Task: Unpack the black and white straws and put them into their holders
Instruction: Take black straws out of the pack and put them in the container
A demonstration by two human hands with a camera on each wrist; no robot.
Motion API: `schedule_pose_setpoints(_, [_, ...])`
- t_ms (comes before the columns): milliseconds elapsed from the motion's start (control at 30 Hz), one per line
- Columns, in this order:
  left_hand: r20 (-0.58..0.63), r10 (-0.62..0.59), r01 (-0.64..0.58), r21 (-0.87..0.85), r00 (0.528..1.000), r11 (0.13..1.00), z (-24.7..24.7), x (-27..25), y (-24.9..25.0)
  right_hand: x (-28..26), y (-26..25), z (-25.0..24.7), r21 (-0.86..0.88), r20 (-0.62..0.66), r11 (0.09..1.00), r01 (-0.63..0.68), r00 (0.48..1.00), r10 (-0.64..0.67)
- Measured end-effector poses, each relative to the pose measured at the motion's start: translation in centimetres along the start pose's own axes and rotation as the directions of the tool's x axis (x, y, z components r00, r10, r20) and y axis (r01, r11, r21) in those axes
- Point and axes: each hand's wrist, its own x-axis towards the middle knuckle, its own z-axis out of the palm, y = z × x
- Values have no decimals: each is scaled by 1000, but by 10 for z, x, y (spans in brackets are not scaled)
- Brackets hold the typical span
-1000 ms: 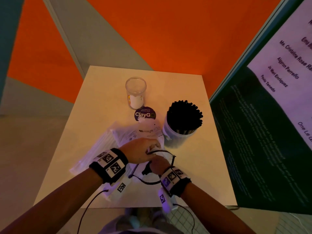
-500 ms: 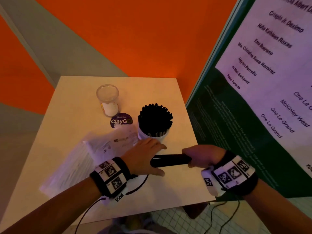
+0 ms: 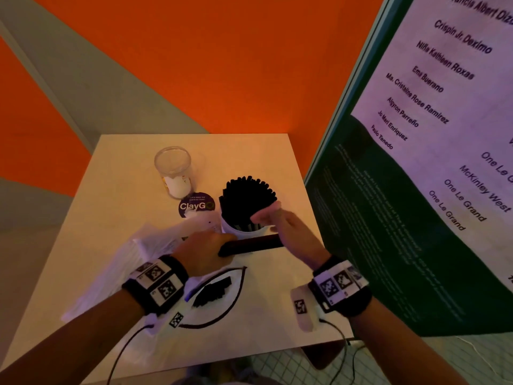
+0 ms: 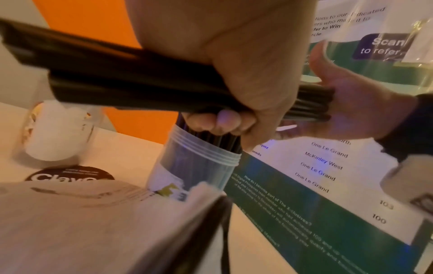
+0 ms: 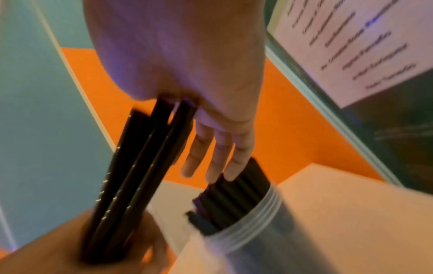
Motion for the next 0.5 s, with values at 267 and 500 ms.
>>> schedule_pose_setpoints(267, [-68,-50,31,-253,996,967,6,2,-12,3,8,22,559,-157,809,181,981,-111])
schedule_pose_setpoints(500, [-10,-102,81,-536,995,840,11,30,2,21,-9,39,606,-136,781,152,987,-86])
